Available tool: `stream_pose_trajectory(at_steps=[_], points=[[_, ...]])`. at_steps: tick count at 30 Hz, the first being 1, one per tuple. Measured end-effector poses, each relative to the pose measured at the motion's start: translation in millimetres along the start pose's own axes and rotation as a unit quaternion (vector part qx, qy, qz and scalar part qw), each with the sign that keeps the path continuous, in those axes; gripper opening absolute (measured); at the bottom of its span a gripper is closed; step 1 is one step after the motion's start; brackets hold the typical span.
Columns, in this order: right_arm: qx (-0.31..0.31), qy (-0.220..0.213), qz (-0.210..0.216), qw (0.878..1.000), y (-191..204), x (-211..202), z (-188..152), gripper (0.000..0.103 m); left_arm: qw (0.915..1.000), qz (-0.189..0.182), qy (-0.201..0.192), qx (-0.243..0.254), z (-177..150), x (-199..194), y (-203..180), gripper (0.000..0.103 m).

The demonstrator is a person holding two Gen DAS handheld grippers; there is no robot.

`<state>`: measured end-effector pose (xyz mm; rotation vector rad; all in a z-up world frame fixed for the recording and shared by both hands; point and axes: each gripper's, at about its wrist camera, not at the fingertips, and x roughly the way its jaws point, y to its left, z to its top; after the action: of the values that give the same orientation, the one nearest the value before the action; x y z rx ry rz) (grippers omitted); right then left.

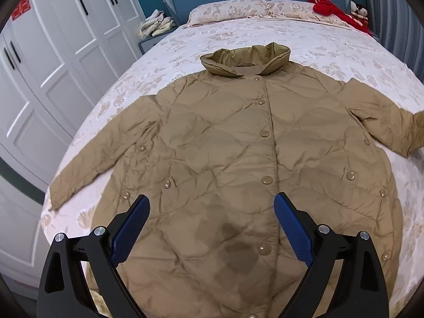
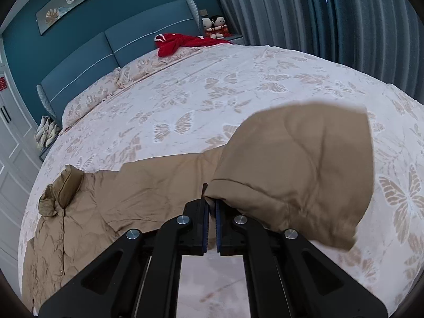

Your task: Fold large clothes

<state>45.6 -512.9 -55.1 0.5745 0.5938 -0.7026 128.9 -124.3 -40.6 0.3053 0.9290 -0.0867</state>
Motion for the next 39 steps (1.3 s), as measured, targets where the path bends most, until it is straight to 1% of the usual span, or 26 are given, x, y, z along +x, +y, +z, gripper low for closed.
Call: stream_pose_trajectory(at_steps=[3, 6, 7, 9, 11, 12, 14, 16, 17, 19, 20, 21, 23, 24, 25, 26, 28, 29, 30, 31, 33, 34, 35, 36, 38, 39], points=[[-0.01, -0.001, 0.006, 1.0, 6, -2, 8, 0.003, 1.0, 0.0, 0.0, -0.009, -2, 2, 4, 0.092], [-0.041, -0.01, 0.021, 0.999, 38, -10, 19, 0.003, 0.9996, 0.0, 0.001, -0.028, -2, 6, 19, 0.092], [-0.052, -0.013, 0.028, 0.998, 52, -12, 20, 0.003, 0.9994, 0.002, 0.001, -0.035, -2, 8, 25, 0.092], [-0.089, -0.017, 0.055, 0.994, 98, -18, 21, 0.003, 0.9988, 0.003, 0.0, -0.048, -1, 11, 38, 0.092], [-0.123, -0.013, 0.078, 0.989, 137, -20, 14, 0.003, 0.9977, 0.008, -0.003, -0.067, 1, 15, 58, 0.092], [-0.15, -0.009, 0.096, 0.984, 170, -20, 5, 0.003, 0.997, 0.01, -0.005, -0.076, 2, 18, 69, 0.092], [-0.2, 0.001, 0.122, 0.972, 223, -18, -18, 0.003, 0.9955, 0.013, -0.007, -0.093, 2, 22, 88, 0.092], [-0.257, 0.025, 0.154, 0.954, 282, -12, -59, 0.003, 0.9939, 0.017, -0.007, -0.109, 3, 28, 107, 0.092], [-0.284, 0.042, 0.172, 0.942, 307, -6, -84, 0.003, 0.993, 0.018, -0.005, -0.116, 3, 34, 119, 0.092], [-0.317, 0.073, 0.197, 0.925, 337, 2, -123, 0.003, 0.9921, 0.02, -0.003, -0.124, 3, 41, 133, 0.092], [-0.34, 0.1, 0.212, 0.911, 355, 9, -152, 0.005, 0.9919, 0.022, -0.003, -0.125, 4, 45, 140, 0.092], [-0.354, 0.113, 0.217, 0.903, 365, 10, -170, 0.005, 0.9918, 0.022, -0.002, -0.126, 5, 49, 146, 0.092], [-0.387, 0.129, 0.214, 0.887, 375, 10, -203, 0.014, 0.9917, 0.017, -0.003, -0.128, 8, 57, 158, 0.092], [-0.392, 0.128, 0.214, 0.885, 374, 7, -208, 0.017, 0.9918, 0.011, -0.003, -0.127, 10, 61, 162, 0.092], [-0.391, 0.129, 0.214, 0.886, 372, 2, -212, 0.028, 0.9918, 0.007, -0.005, -0.128, 10, 64, 165, 0.092], [-0.377, 0.129, 0.217, 0.891, 360, -5, -210, 0.036, 0.9915, -0.002, -0.007, -0.13, 13, 67, 167, 0.092], [-0.345, 0.131, 0.22, 0.903, 335, -12, -199, 0.038, 0.9897, -0.031, -0.005, -0.14, 21, 74, 169, 0.092], [-0.321, 0.133, 0.214, 0.913, 315, -13, -188, 0.038, 0.9872, -0.055, -0.003, -0.15, 27, 80, 168, 0.093], [-0.305, 0.134, 0.206, 0.92, 303, -12, -180, 0.038, 0.9849, -0.072, -0.001, -0.157, 33, 85, 166, 0.093], [-0.277, 0.134, 0.193, 0.932, 282, -10, -167, 0.038, 0.9827, -0.087, 0.004, -0.164, 39, 92, 164, 0.093], [-0.234, 0.137, 0.174, 0.947, 248, 0, -146, 0.038, 0.9775, -0.113, 0.017, -0.177, 50, 108, 155, 0.093], [-0.218, 0.138, 0.168, 0.952, 236, 4, -140, 0.038, 0.9744, -0.12, 0.03, -0.188, 55, 118, 151, 0.093], [-0.188, 0.142, 0.158, 0.959, 218, 12, -129, 0.038, 0.97, -0.131, 0.038, -0.201, 59, 126, 151, 0.093], [-0.168, 0.145, 0.155, 0.963, 204, 20, -122, 0.039, 0.9616, -0.149, 0.05, -0.225, 61, 138, 151, 0.093], [-0.122, 0.148, 0.153, 0.969, 183, 33, -109, 0.04, 0.9509, -0.159, 0.066, -0.257, 62, 153, 152, 0.09], [-0.109, 0.149, 0.152, 0.971, 178, 38, -106, 0.04, 0.9457, -0.165, 0.074, -0.27, 61, 161, 152, 0.083]])
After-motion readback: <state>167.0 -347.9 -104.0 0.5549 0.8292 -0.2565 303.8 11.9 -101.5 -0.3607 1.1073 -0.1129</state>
